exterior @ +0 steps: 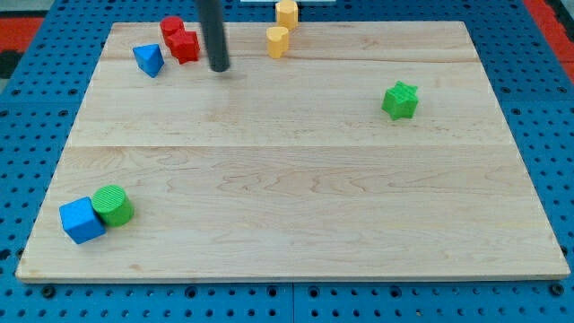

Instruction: Push the yellow heart towards left side of the board

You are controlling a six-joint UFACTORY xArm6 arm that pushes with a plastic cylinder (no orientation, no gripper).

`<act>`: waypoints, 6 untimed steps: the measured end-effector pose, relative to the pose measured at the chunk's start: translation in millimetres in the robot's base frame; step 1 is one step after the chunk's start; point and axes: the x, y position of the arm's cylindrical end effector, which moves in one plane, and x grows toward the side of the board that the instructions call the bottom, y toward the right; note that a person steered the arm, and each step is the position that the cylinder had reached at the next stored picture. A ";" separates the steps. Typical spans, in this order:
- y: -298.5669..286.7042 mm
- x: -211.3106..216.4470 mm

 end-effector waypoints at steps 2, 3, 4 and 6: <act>95.9 -32.4; 122.2 -65.0; 107.4 -76.7; 89.3 -52.2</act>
